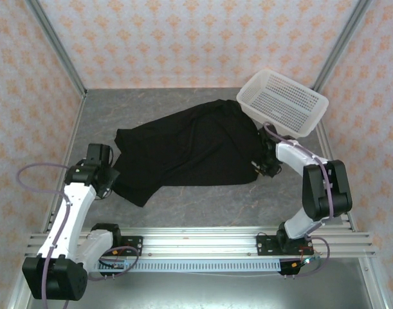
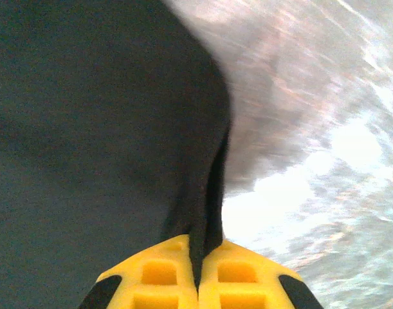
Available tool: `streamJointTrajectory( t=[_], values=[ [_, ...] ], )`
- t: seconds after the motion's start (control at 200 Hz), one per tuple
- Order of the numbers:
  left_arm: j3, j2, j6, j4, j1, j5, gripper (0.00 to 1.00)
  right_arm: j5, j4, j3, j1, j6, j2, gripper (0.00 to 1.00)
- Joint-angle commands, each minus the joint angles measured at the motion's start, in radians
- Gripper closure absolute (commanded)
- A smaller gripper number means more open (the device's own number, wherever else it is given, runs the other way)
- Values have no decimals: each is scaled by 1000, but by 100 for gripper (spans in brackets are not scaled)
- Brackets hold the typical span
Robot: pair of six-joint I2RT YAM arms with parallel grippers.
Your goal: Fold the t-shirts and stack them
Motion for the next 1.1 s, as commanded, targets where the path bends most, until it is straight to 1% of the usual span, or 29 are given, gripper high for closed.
streamJointTrajectory(
  t=[0.0, 0.115, 0.215, 0.32, 0.395, 0.44, 0.51, 0.585, 0.691, 0.821, 0.896, 0.996, 1.091],
  values=[
    [181, -25, -33, 26, 5, -24, 100, -6, -26, 197, 47, -66, -73, 100],
    [394, -22, -48, 33, 4, -71, 100, -23, -48, 385, 81, -104, -98, 100],
    [560, -42, -40, 38, 5, -134, 100, -48, -12, 479, 94, -110, -165, 100],
    [692, -92, -18, 52, 5, -191, 100, -100, 54, 496, 99, -118, -280, 100],
    [767, -133, 6, 68, 5, -205, 100, -138, 109, 470, 100, -123, -382, 100],
    [812, -152, 21, 72, 5, -213, 100, -148, 131, 457, 101, -123, -470, 100],
    [886, -167, 48, 79, 5, -229, 100, -161, 129, 469, 100, -122, -554, 100],
    [973, -153, 68, 90, 5, -239, 100, -183, 87, 526, 100, -116, -582, 100],
    [1111, -67, 84, 79, 5, -221, 100, -206, 63, 599, 99, -75, -554, 100],
    [1206, 79, 91, 58, 5, -200, 100, -238, 64, 668, 100, -28, -442, 100],
    [1210, 167, 94, 40, 5, -188, 100, -271, 107, 672, 98, -6, -363, 100],
    [1160, 274, 136, 106, 10, -134, 100, -316, 191, 674, 100, 20, -251, 100],
    [1151, 382, 152, 168, 58, -33, 100, -347, 257, 711, 98, 20, -127, 100]
  ],
)
